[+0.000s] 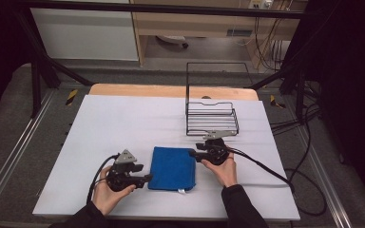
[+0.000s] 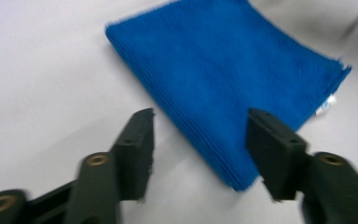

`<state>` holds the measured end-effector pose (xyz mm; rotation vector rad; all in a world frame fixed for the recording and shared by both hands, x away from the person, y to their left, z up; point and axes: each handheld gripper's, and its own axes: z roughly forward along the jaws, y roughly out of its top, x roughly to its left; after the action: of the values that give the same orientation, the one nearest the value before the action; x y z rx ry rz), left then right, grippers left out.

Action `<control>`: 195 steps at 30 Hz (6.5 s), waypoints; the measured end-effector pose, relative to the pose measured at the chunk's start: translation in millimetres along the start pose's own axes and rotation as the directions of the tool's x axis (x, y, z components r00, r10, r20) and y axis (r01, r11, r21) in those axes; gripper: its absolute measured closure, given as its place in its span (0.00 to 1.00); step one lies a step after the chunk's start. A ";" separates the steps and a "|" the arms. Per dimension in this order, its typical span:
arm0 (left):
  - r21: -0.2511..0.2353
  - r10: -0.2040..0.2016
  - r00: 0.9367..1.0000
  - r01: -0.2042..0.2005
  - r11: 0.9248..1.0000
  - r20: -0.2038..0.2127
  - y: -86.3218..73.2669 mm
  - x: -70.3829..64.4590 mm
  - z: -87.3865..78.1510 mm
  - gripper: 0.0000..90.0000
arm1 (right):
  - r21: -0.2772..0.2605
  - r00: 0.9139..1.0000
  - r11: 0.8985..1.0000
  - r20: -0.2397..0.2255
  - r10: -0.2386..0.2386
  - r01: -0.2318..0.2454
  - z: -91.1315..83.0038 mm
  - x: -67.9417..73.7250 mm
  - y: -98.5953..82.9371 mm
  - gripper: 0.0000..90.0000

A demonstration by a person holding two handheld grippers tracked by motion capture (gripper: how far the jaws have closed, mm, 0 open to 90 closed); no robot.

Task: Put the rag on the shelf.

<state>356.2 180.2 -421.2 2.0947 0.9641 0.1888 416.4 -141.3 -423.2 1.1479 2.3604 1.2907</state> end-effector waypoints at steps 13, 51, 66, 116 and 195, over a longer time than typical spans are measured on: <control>0.022 0.009 0.997 -0.007 1.000 -0.080 42.8 30.0 23.2 0.20 | -0.029 1.000 1.000 -0.002 0.011 -0.011 -31.9 -9.1 -25.6 0.08; 0.076 -0.037 0.999 0.040 0.996 -0.036 46.9 46.2 75.4 0.92 | -0.032 0.995 0.995 0.019 0.099 -0.098 -14.5 -13.6 -18.2 0.34; 0.049 -0.026 0.999 0.027 0.998 -0.032 42.4 46.2 75.4 0.92 | 0.054 0.988 0.987 0.036 0.148 -0.150 31.3 -20.3 -13.2 0.66; -0.154 0.005 1.000 0.000 0.988 0.030 51.7 30.2 13.2 0.96 | -0.072 0.988 0.988 -0.083 0.130 -0.136 -14.5 4.5 9.7 0.95; -0.537 0.172 0.985 -0.156 0.829 -0.021 136.3 -39.0 -25.3 0.96 | -0.455 0.989 0.883 0.133 -0.059 0.114 -142.5 18.8 57.5 0.96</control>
<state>396.0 116.1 -298.6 1.6443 0.6156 0.4633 360.8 -198.2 -290.4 0.9242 1.8499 1.5901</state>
